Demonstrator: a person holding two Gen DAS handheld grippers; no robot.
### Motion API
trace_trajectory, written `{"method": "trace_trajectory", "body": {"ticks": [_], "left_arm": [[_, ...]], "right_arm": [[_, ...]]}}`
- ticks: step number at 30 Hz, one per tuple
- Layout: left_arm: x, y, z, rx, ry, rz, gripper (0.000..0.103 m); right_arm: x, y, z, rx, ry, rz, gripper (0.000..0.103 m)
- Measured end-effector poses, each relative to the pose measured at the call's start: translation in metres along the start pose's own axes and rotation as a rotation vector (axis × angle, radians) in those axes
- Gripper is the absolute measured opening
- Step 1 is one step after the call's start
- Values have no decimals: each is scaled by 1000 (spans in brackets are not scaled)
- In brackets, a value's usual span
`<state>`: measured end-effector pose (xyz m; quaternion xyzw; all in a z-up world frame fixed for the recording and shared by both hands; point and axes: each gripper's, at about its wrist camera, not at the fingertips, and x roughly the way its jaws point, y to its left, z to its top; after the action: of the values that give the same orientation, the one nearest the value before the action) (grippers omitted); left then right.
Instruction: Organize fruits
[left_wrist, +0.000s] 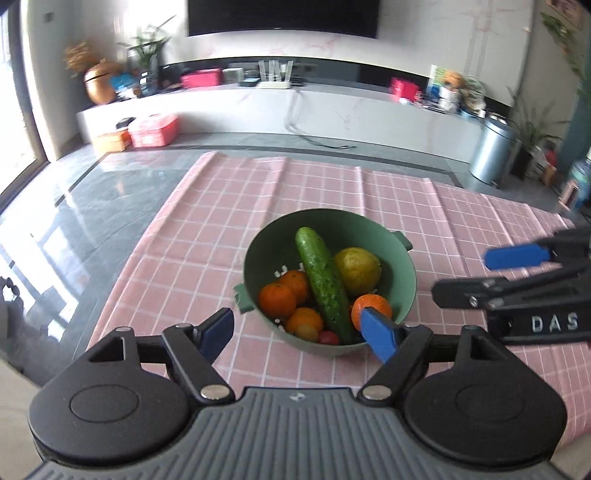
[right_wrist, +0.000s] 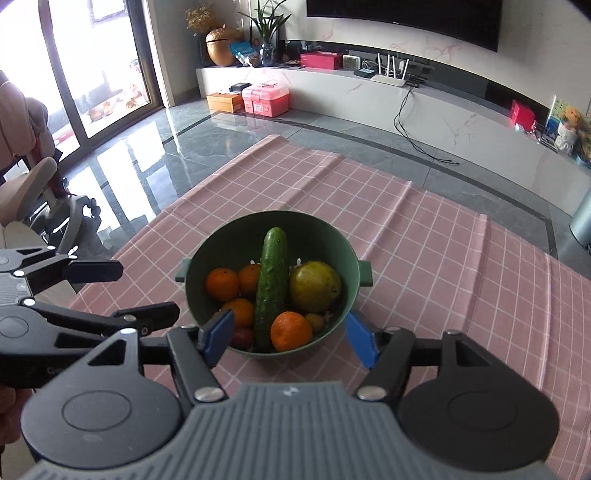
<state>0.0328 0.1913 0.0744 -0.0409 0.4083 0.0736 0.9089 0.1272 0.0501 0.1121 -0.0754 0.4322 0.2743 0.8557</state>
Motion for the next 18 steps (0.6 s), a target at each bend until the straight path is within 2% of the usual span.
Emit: {"method": "trace_trajectory", "body": {"ticks": [4, 10, 18], "left_arm": [[-8, -16, -2, -3, 28, 126, 93], [-20, -14, -9, -22, 10, 124, 92], [-21, -14, -9, -20, 1, 132, 88]], "right_arm": [[-12, 3, -17, 74, 7, -31, 68], [-15, 5, -35, 143, -1, -23, 69], [-11, 9, -39, 147, 4, -9, 69]]}}
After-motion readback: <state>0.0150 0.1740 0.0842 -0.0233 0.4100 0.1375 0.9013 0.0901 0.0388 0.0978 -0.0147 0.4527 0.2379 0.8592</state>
